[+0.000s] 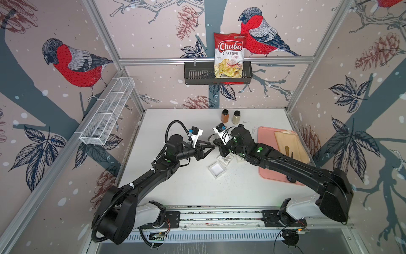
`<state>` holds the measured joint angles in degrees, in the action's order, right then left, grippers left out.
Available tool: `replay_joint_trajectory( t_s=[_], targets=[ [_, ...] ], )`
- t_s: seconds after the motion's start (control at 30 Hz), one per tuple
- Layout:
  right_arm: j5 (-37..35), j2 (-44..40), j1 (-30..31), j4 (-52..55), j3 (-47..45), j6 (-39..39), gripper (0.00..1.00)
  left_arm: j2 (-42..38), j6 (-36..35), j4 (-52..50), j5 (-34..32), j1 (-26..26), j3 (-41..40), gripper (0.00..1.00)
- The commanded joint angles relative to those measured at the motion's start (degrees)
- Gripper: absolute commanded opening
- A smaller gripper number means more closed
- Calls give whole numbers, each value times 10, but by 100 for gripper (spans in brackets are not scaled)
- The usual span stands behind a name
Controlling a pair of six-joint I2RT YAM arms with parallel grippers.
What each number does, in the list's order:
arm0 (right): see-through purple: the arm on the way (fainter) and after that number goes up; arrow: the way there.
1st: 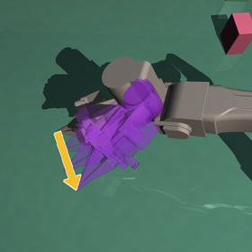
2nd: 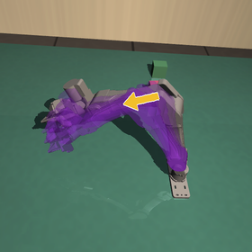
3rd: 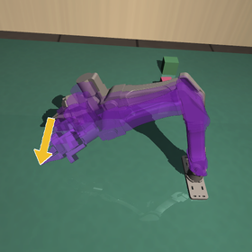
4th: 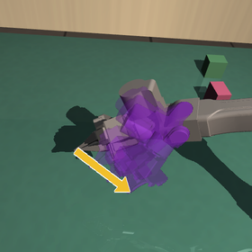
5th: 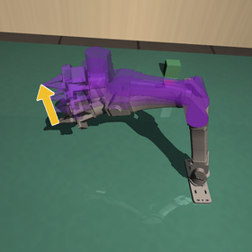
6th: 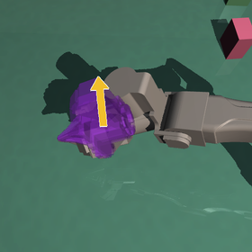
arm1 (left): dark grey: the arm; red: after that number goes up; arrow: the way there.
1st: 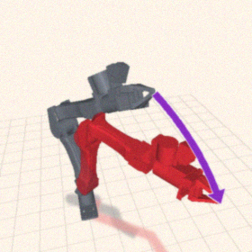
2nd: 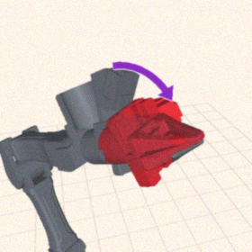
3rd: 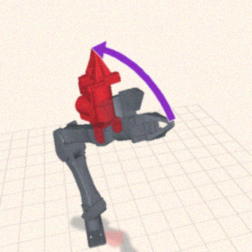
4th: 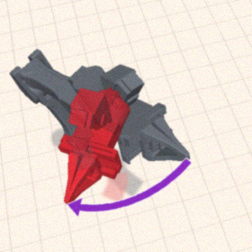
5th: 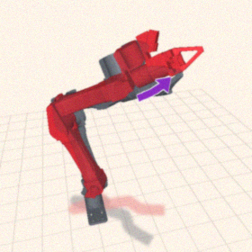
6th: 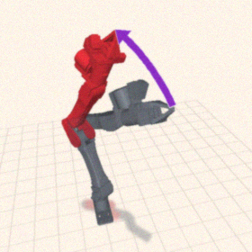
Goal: Take the necklace out of the lift-off lid jewelry box
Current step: Take out the inner lining from the jewelry box.
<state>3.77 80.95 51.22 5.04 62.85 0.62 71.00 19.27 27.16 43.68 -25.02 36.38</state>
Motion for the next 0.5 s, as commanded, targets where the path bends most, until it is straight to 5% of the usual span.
replay_joint_trajectory(
  t_s=[0.0,0.47],
  targets=[
    [11,-4,0,-29,-2,10,9,9,9,32,14,0,9,39],
    [36,-28,-17,-76,-41,28,9,10,24,47,15,-1,13,31]
  ],
)
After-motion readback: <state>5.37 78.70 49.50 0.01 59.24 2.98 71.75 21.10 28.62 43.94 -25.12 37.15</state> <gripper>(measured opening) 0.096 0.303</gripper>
